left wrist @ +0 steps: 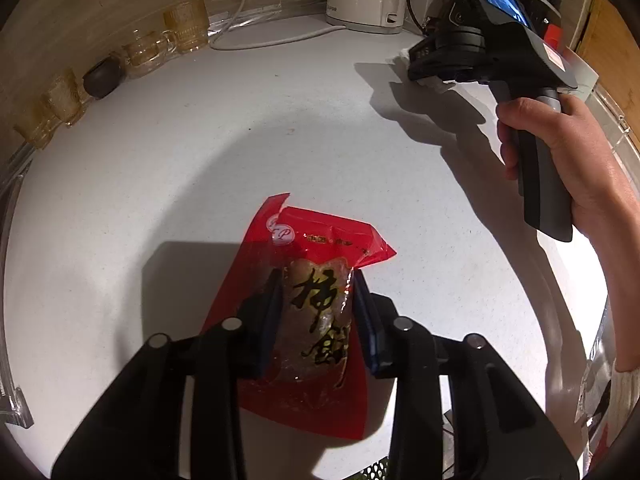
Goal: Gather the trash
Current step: 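Grasp the red wrapper with the left tool while the right tool grasps the crumpled tissue, then carry the red wrapper and tissue over the green basket and release both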
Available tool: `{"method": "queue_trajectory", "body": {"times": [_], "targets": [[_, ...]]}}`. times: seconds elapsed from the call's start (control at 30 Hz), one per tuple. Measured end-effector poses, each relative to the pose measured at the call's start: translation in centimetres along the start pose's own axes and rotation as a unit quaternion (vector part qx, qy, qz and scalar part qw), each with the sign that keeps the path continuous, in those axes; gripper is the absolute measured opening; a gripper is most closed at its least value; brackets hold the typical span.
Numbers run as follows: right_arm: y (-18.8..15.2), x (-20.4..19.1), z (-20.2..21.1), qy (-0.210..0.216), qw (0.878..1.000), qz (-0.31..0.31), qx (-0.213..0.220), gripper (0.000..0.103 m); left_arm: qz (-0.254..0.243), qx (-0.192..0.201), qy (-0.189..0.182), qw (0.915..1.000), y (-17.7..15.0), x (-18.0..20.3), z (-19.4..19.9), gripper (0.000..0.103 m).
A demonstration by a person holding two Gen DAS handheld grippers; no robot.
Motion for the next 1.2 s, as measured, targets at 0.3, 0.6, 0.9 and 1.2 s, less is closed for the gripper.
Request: {"method": "queue_trajectory", "body": {"times": [0.3,0.6,0.9,1.2], "targets": [[-1.8,-0.8,2.5,-0.012,1.0,-0.006,0.012,0.013,-0.03,0.011,-0.005,0.9995,-0.2,-0.5,0.5,0.021],[-6.2,-2.3,9.5,-0.035,0.998,-0.036,0.04,0.013,-0.089,0.034,-0.053,0.9941,-1.2,-1.4,2.7,0.02],[-15.3,-7.1,18.2,-0.073,0.99,-0.095,0.079,0.013,-0.176,0.065,-0.117,0.9753,-3.4,-3.1,5.5,0.02],[-25.5,-13.6,25.1,-0.12,0.97,-0.178,0.112,0.013,-0.268,0.075,-0.191,0.9413,-7.9,-5.2,9.1,0.02]]}}
Point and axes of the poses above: each gripper's, at about its wrist camera, not at the fingertips, and z roughly against the way its jaws point, x to its right, y to its top, the point moved 1 cm from there along -z, roughly the way its jaws point, and after that the axes turned 13 degrees about y, right-handed, at the moved point
